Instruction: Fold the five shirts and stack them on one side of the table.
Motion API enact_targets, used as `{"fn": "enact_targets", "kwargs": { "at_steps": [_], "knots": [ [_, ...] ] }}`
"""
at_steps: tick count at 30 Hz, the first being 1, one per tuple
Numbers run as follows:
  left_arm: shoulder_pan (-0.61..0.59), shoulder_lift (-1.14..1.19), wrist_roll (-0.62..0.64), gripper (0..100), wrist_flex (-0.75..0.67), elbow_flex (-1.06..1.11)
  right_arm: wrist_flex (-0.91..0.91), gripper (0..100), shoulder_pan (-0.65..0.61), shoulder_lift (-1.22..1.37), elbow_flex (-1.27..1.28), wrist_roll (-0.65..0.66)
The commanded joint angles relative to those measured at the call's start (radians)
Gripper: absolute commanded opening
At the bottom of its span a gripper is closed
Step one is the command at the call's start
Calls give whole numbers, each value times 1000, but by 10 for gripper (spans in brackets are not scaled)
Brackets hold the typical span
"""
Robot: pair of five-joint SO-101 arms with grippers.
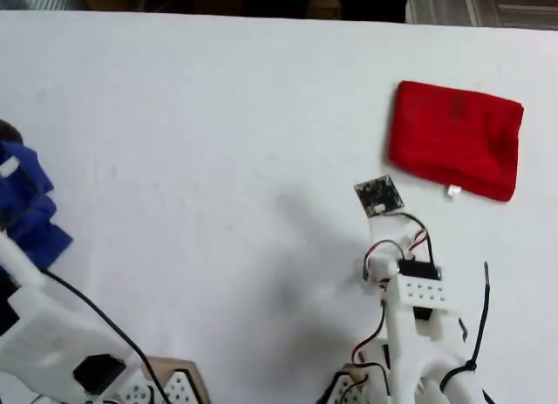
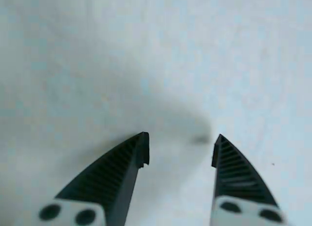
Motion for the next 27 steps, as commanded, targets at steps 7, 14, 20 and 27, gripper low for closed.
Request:
{"fn": "enact_targets", "kwargs": {
  "at_steps": [7,14,20,27],
  "knots": [
    [519,-68,-11,26,374,-375,-16,209,-5,-22,-5,-9],
    [879,-327,-12,26,373,-414,-38,211,2,-21,-3,-46],
    [1017,-514,-14,26,371,-344,-65,211,44,-21,-3,-103],
    [941,-520,-20,28,322,110,-67,211,42,-21,-3,-103]
  ]
}}
